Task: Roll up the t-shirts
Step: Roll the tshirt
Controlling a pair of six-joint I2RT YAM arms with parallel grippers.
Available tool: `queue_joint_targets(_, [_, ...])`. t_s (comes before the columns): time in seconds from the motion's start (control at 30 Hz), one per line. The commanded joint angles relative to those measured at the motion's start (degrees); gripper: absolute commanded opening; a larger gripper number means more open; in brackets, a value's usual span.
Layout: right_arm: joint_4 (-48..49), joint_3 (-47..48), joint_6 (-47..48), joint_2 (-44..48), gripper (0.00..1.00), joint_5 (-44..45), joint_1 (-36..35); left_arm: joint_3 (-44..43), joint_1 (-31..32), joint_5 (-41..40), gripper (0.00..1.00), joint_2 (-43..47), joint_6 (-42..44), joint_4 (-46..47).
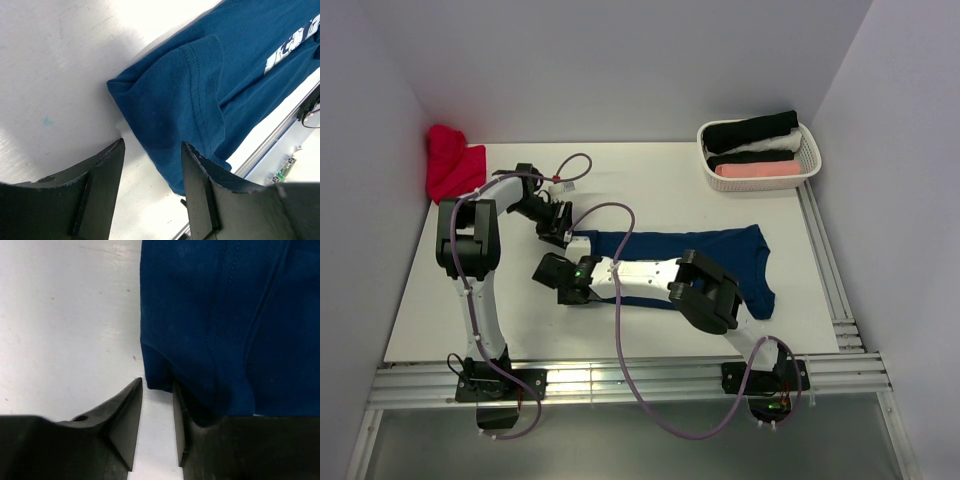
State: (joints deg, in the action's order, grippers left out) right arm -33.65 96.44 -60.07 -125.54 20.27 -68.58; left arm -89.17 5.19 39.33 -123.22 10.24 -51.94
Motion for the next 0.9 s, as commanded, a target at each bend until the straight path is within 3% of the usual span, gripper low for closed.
queue_joint_targets(0.0, [-0.1,2.4,0.3,0.2,0.32,-0.1,0.0,-0.4,0.3,-3.3,0.56,-0.1,1.2,1.8])
queue_joint_targets(0.13, [-0.1,2.4,0.3,0.7,0.15,-0.2,-0.4,-0.8,0.3,-3.3,0.55,-0.2,1.3,1.7])
queue_joint_targets(0.33, [0.9,1.7,1.4,1.7,0.15,-1.5,-1.3,-0.6,0.5,-3.4,0.55,-0.3,1.2,1.8])
queue_joint_targets(0.47, [4.8,0.7,3.2,2.8,0.17,-3.7,-1.6,-0.8,0.5,-3.5,0.55,-0.5,1.1,1.8])
queue_joint_targets(0.6, [2.7,3.7,4.1,1.6,0.17,-3.1,-1.6,-0.7,0.5,-3.5,0.54,-0.5,1.4,1.8])
queue_joint_targets(0.87, [2.3,0.9,3.7,6.1,0.4,1.0,-1.1,-0.8,0.5,-3.5,0.55,-0.4,2.2,1.0])
